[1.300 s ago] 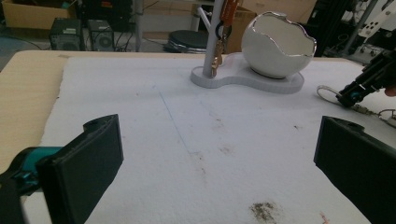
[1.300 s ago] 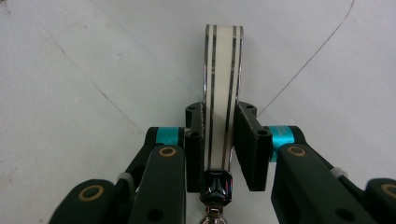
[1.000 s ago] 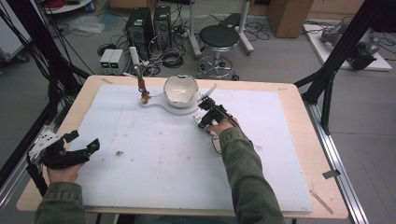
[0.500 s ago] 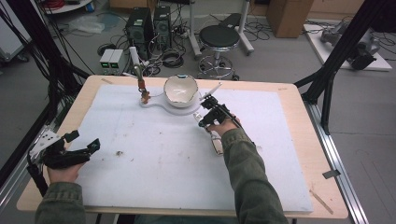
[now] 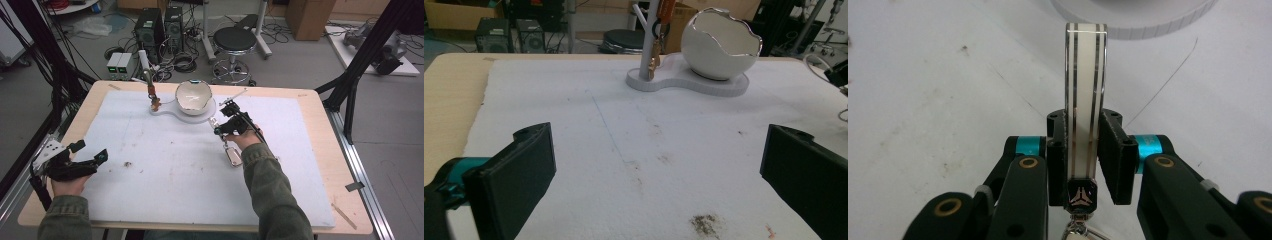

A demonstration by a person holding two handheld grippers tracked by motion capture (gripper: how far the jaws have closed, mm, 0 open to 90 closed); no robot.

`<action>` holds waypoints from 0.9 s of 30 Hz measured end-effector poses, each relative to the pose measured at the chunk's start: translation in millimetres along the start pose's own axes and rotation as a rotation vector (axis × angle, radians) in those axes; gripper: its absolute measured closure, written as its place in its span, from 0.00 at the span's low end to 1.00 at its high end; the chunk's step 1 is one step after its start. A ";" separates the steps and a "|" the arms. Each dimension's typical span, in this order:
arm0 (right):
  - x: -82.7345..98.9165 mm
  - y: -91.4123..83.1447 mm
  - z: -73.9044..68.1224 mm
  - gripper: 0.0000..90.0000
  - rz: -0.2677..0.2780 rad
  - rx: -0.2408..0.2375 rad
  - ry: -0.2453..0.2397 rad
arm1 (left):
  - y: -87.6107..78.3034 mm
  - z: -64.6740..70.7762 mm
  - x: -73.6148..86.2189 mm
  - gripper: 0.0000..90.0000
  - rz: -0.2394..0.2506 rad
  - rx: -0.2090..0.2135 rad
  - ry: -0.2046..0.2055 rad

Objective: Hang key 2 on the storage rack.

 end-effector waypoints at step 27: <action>3.5 -48.7 -26.9 0.83 0.161 -0.094 -0.056 | 1.5 4.3 0.9 0.02 -0.013 0.002 0.007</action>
Point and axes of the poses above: each handheld gripper's, and its own axes: y roughly forward along the jaws, x roughly out of its underside, z roughly to its right, the point moved 6 cm from there along y, roughly forward along the jaws, and after that the axes turned 8 degrees about y, right-handed, at the moved point
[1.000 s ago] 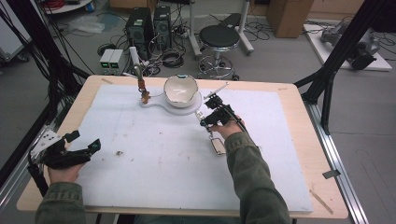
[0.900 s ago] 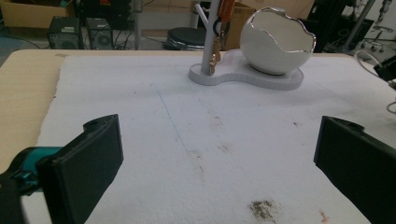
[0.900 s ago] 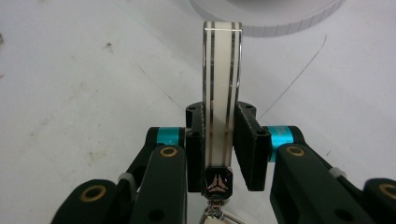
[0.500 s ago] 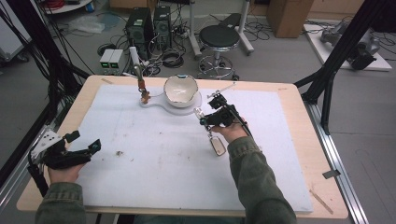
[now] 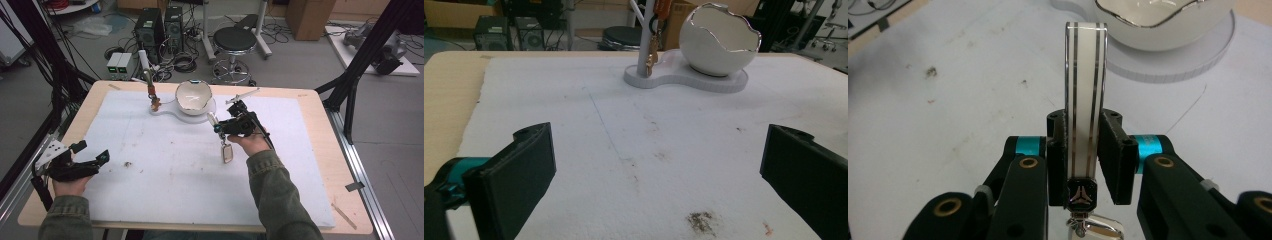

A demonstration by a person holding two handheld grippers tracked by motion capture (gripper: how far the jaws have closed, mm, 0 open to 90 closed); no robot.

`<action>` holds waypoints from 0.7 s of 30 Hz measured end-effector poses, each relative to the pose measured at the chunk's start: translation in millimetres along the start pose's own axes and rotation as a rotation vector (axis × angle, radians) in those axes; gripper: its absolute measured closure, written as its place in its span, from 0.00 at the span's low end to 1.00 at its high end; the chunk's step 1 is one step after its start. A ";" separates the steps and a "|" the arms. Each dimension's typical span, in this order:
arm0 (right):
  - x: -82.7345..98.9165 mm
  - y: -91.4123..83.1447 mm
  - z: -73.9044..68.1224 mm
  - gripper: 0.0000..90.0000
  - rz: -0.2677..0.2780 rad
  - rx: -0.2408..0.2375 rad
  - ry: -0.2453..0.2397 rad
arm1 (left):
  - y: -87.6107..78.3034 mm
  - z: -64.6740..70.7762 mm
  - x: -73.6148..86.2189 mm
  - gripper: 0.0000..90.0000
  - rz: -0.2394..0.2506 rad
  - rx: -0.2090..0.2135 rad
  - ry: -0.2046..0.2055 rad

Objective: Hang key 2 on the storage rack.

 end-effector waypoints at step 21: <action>-8.3 -21.9 -37.0 0.83 0.140 -0.149 -0.049 | 1.8 2.5 -0.2 0.02 -0.002 0.007 0.002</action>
Point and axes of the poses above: each handheld gripper's, and its own axes: y roughly forward along the jaws, x roughly out of its underside, z roughly to its right, the point moved 6 cm from there along y, roughly forward along the jaws, and after that the axes turned 8 degrees about y, right-handed, at the moved point
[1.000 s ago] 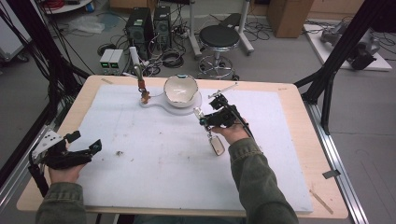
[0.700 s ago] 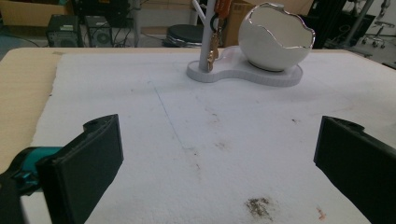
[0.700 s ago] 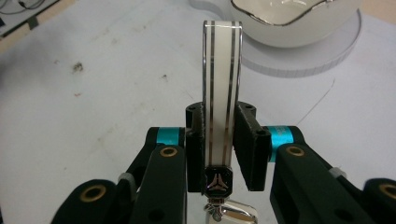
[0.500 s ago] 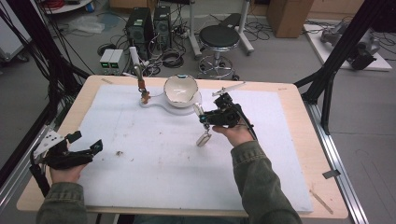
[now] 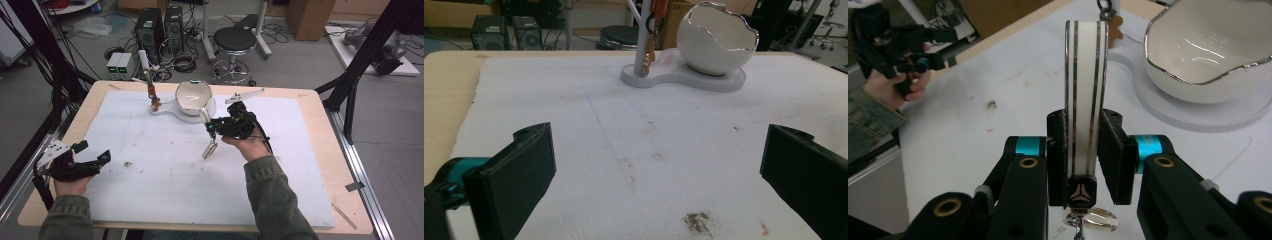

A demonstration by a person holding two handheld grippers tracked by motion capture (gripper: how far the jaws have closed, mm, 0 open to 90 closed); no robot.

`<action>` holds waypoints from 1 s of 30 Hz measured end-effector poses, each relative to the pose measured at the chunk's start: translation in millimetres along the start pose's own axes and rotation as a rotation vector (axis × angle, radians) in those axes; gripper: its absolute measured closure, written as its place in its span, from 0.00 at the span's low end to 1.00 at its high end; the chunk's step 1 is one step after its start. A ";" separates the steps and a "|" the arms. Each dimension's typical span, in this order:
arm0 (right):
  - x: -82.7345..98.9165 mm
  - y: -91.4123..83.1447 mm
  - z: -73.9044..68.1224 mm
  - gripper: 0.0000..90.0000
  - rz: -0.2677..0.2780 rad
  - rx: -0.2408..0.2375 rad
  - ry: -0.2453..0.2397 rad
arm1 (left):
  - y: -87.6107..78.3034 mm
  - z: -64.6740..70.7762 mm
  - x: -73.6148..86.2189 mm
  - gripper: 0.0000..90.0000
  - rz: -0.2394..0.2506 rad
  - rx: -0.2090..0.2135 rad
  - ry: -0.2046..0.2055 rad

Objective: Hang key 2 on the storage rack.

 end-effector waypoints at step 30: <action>-0.1 16.3 -38.3 0.83 0.042 -0.110 -0.051 | 4.8 16.5 -13.2 0.02 0.025 0.076 -0.003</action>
Point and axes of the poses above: each handheld gripper's, and its own axes: y roughly forward along the jaws, x roughly out of its underside, z roughly to its right, the point moved 6 cm from there along y, roughly forward along the jaws, and after that the axes turned 8 degrees about y, right-handed, at the moved point
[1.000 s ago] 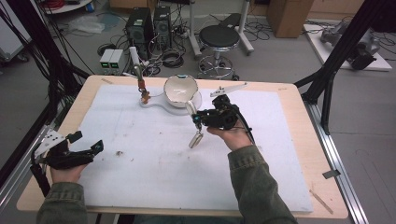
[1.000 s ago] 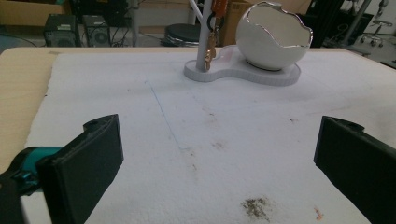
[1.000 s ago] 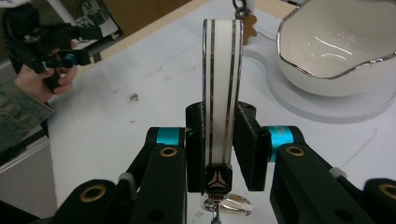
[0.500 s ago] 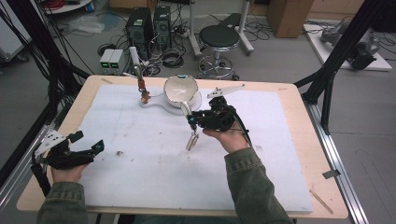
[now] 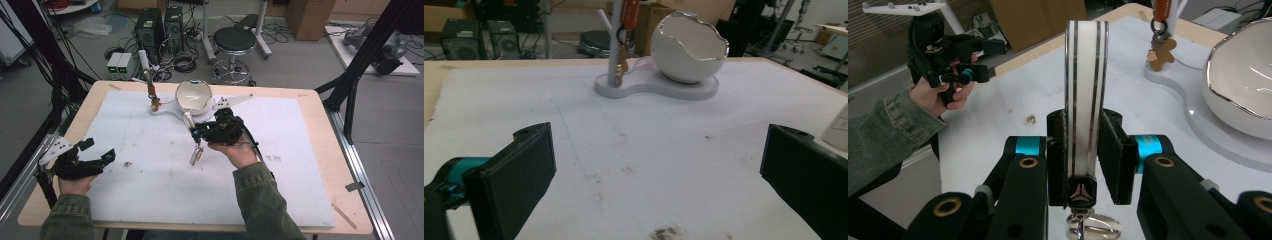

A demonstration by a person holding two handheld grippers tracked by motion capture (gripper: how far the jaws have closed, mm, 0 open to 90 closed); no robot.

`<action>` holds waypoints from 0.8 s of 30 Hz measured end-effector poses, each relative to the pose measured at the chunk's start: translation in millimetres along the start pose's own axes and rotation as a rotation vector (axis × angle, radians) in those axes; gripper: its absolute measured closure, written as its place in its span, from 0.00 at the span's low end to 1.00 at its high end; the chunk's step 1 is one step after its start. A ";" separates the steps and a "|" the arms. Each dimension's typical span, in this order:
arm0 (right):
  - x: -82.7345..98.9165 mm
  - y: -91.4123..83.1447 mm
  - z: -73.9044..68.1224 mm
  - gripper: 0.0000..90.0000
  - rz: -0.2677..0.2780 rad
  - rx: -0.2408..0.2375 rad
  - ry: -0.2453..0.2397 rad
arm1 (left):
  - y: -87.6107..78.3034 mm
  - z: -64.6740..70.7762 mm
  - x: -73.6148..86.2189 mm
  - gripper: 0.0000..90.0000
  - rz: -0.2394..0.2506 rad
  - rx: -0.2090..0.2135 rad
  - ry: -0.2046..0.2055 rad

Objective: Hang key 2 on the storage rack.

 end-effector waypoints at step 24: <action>-1.1 24.3 -19.9 0.83 0.008 -0.084 -0.024 | 22.2 58.2 -50.9 0.02 0.044 0.204 0.075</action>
Point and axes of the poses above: each handheld gripper's, and its own axes: y roughly forward along the jaws, x roughly out of its underside, z roughly to its right, the point moved 6 cm from there along y, roughly forward along the jaws, and after that the axes turned 8 degrees about y, right-handed, at the moved point
